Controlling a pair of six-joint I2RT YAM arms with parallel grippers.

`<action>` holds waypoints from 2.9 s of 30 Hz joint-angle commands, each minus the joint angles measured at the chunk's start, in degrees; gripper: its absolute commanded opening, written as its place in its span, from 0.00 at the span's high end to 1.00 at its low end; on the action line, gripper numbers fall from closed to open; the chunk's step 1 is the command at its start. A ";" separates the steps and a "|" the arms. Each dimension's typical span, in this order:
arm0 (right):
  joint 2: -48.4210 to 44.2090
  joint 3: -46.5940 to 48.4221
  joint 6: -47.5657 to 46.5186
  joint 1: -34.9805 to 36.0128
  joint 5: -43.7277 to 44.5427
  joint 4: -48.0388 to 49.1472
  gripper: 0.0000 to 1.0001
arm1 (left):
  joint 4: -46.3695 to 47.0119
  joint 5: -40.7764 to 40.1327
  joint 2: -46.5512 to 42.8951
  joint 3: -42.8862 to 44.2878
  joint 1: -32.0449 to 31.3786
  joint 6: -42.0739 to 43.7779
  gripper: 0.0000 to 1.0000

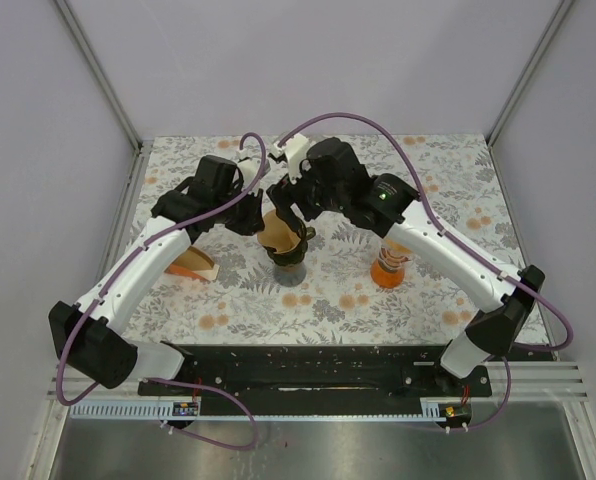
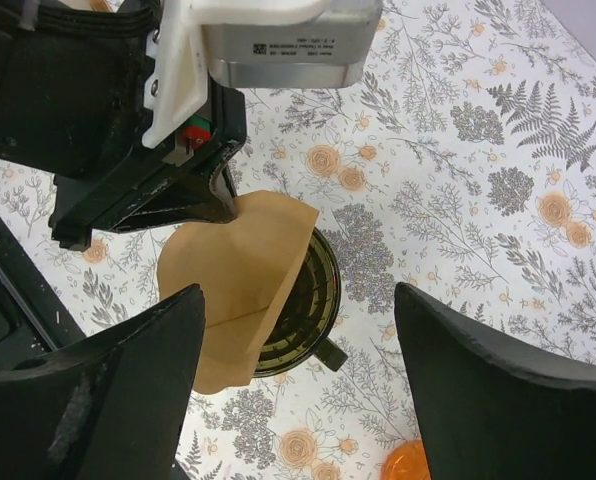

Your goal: Place the coffee filter in the dripper

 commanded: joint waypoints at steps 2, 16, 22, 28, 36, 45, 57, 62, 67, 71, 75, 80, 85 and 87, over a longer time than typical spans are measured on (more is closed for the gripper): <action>-3.27 -1.31 -4.10 0.41 -4.10 2.15 0.17 | -0.60 -0.09 -0.70 0.76 -0.04 -0.51 0.86; -7.15 -8.08 -26.77 8.75 -19.07 -3.20 0.29 | -0.60 1.40 -1.05 1.82 -0.04 -0.34 0.85; -2.93 -7.73 -30.29 9.20 -10.72 -4.97 0.20 | -0.60 1.58 -0.79 2.17 -0.04 -0.25 0.85; 1.99 -5.63 -32.23 9.29 -7.02 -5.32 0.17 | -0.60 1.84 -0.79 2.25 -0.04 -0.25 0.85; 8.23 -2.90 -33.20 9.29 -4.30 -9.71 0.39 | -0.60 1.75 -1.23 2.26 -0.04 0.10 0.85; 10.43 -3.16 -33.64 9.29 -4.29 -8.57 0.73 | -0.60 2.46 -1.14 2.52 -0.04 -0.07 0.85; 8.94 -5.35 -34.69 9.29 -6.66 -6.64 0.98 | -0.60 1.84 -1.93 1.90 -0.04 0.28 0.84; 7.97 -7.55 -34.25 9.20 -5.79 -4.70 0.74 | -0.60 1.93 -2.02 1.55 -0.04 0.45 0.85; 7.71 -7.03 -33.38 9.29 -5.70 -4.18 0.45 | -0.60 2.11 -2.02 1.64 0.05 0.37 0.85; 7.18 -6.50 -32.41 9.37 -5.78 -4.09 0.36 | -0.60 2.11 -2.20 1.64 -0.04 0.45 0.85; 5.34 -5.10 -30.04 9.81 -8.59 -3.91 0.27 | -0.60 1.84 -2.37 1.55 -0.13 0.45 0.85; 0.08 -4.82 -27.32 10.96 -14.30 -1.64 0.23 | -0.60 1.58 -2.20 1.90 -0.04 0.45 0.85; -6.08 -8.69 -24.60 10.96 -17.30 3.11 0.17 | -0.60 1.66 -2.02 2.17 -0.04 0.37 0.85; -7.40 -9.75 -22.32 10.96 -15.99 4.34 0.17 | -0.60 1.66 -2.11 2.17 -0.04 0.37 0.85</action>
